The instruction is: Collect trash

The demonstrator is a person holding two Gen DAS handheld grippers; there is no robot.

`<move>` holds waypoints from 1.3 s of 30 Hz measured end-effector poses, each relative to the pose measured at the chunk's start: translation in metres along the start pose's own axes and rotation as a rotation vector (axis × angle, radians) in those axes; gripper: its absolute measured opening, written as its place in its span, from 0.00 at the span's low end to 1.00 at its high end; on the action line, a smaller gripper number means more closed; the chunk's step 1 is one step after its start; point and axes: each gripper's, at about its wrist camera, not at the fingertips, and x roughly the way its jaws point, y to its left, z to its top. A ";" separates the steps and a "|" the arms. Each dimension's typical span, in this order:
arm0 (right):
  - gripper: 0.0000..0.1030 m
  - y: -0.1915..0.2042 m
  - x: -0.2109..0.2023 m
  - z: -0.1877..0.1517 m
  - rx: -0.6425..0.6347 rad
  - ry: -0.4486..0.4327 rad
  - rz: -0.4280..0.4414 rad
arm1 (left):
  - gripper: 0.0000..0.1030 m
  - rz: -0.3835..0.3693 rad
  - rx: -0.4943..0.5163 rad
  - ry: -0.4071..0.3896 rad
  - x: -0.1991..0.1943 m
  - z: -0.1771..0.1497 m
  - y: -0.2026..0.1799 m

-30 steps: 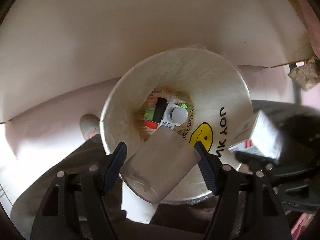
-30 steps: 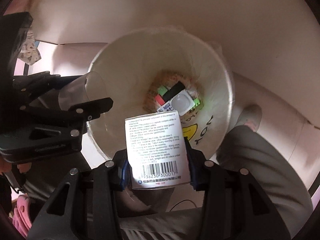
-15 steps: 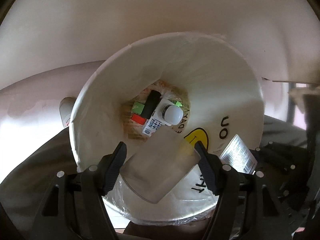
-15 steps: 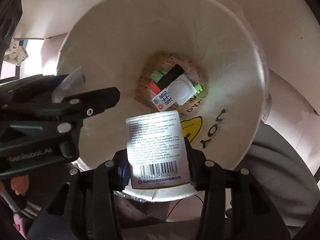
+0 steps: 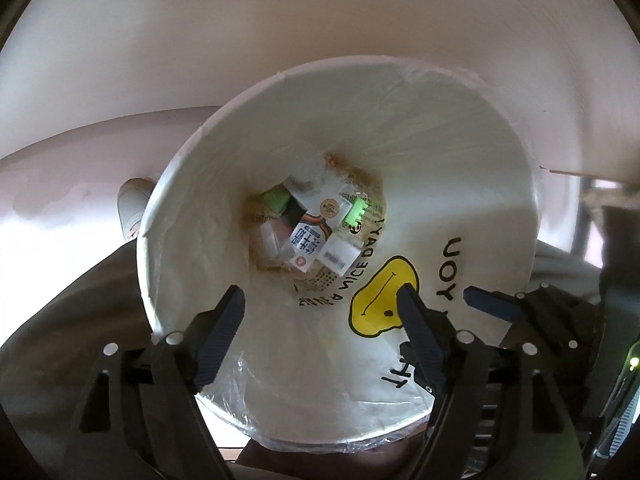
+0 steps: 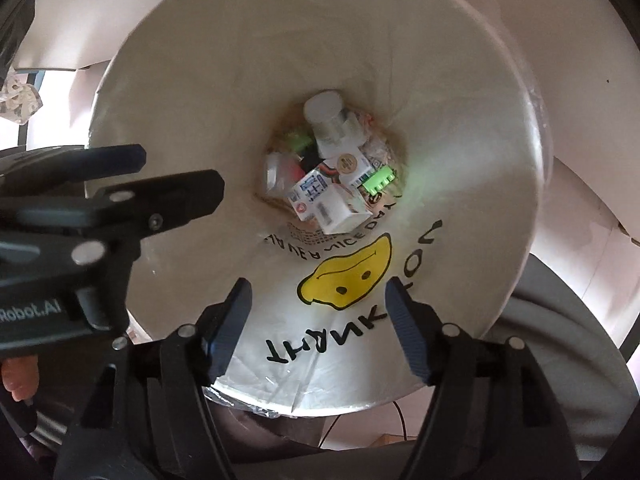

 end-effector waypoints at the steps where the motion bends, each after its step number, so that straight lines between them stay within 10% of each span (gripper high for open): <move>1: 0.67 0.000 -0.001 0.000 0.001 -0.002 0.000 | 0.78 0.004 0.003 -0.002 -0.001 -0.001 0.000; 13: 0.67 0.010 -0.055 -0.033 -0.026 -0.125 -0.025 | 0.78 0.096 0.117 -0.153 -0.058 -0.029 -0.017; 28: 0.69 0.033 -0.214 -0.136 -0.083 -0.532 -0.052 | 0.86 0.227 0.300 -0.699 -0.260 -0.138 -0.065; 39: 0.75 0.060 -0.296 -0.208 -0.122 -0.803 -0.098 | 0.92 0.213 0.332 -0.882 -0.319 -0.211 -0.082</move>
